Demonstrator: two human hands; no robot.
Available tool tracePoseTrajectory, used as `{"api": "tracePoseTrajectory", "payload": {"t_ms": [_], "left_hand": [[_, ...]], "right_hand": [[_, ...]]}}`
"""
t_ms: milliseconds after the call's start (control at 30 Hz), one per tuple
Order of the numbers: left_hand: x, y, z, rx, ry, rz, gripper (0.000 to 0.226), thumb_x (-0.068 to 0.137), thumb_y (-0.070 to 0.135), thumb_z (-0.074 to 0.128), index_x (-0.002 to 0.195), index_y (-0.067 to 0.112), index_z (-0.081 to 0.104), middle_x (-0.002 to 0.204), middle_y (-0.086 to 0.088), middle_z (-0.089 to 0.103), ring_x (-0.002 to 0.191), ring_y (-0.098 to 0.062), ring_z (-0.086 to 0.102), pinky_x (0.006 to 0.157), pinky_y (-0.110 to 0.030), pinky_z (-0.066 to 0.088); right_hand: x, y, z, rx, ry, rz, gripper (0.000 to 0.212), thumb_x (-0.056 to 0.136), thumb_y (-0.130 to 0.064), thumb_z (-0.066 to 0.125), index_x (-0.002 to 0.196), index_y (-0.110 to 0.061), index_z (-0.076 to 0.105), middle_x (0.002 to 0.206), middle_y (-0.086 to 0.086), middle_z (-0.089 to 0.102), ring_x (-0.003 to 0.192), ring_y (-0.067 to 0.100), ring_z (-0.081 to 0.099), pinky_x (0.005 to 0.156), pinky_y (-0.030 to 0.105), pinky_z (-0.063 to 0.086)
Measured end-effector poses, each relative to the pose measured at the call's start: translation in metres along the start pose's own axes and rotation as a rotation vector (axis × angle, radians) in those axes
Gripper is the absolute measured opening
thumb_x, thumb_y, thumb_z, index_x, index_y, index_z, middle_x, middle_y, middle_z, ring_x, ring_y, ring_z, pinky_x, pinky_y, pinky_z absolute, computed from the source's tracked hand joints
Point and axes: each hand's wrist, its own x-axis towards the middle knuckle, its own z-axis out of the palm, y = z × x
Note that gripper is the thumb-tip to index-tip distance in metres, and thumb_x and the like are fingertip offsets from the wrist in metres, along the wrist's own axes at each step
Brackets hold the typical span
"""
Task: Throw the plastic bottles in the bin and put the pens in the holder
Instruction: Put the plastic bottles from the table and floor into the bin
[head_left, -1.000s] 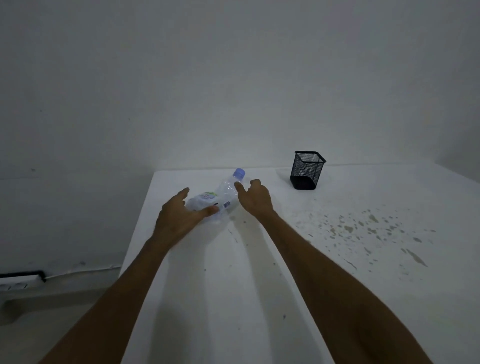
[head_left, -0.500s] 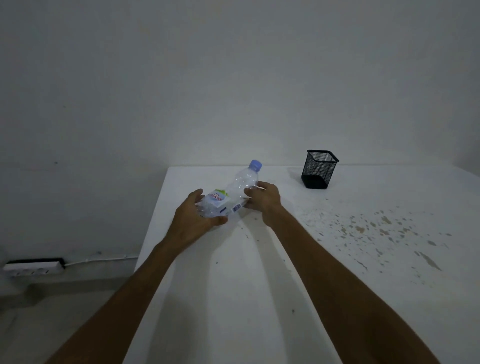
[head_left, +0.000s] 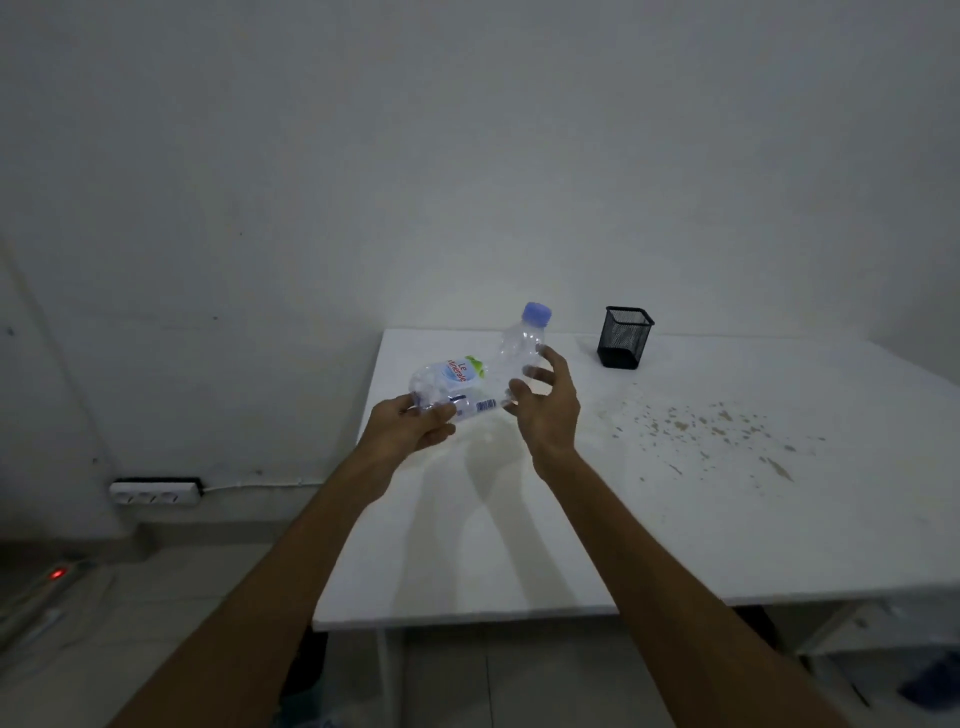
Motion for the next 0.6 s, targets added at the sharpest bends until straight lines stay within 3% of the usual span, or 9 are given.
{"api": "tracePoseTrajectory", "payload": {"t_ms": [167, 300, 467, 600], "left_hand": [[-0.040, 0.014, -0.006, -0.068, -0.010, 0.052, 0.048, 0.086, 0.028, 0.070, 0.127, 0.003, 0.060, 0.115, -0.013, 0.071, 0.092, -0.023, 0.072, 0.088, -0.033, 0.058], [-0.071, 0.017, -0.016, -0.095, -0.032, 0.090, 0.049, 0.089, 0.037, 0.063, 0.129, 0.009, 0.057, 0.122, -0.012, 0.067, 0.101, -0.030, 0.070, 0.086, -0.035, 0.058], [-0.104, 0.011, -0.039, -0.143, 0.032, 0.140, 0.050, 0.094, 0.040, 0.052, 0.137, 0.015, 0.045, 0.130, -0.010, 0.057, 0.103, -0.030, 0.066, 0.075, -0.032, 0.059], [-0.122, 0.005, -0.067, -0.121, 0.147, 0.135, 0.056, 0.096, 0.045, 0.046, 0.140, 0.010, 0.044, 0.132, -0.011, 0.056, 0.106, -0.031, 0.063, 0.068, -0.027, 0.059]], "right_hand": [[-0.062, -0.018, -0.012, -0.239, -0.045, -0.177, 0.052, 0.095, -0.006, 0.054, 0.142, -0.022, 0.042, 0.123, 0.008, 0.053, 0.103, 0.019, 0.061, 0.087, 0.025, 0.051], [-0.105, -0.031, -0.015, -0.271, -0.094, -0.216, 0.050, 0.097, -0.013, 0.054, 0.144, -0.019, 0.038, 0.132, 0.008, 0.049, 0.114, 0.017, 0.055, 0.084, 0.017, 0.048], [-0.154, -0.033, 0.005, -0.243, -0.194, -0.207, 0.046, 0.098, -0.025, 0.052, 0.141, -0.020, 0.037, 0.141, 0.007, 0.045, 0.120, 0.018, 0.053, 0.101, 0.035, 0.051], [-0.187, -0.028, 0.034, -0.276, -0.321, -0.245, 0.064, 0.089, -0.042, 0.063, 0.142, -0.023, 0.034, 0.139, 0.001, 0.044, 0.112, 0.008, 0.051, 0.094, 0.025, 0.050]]}}
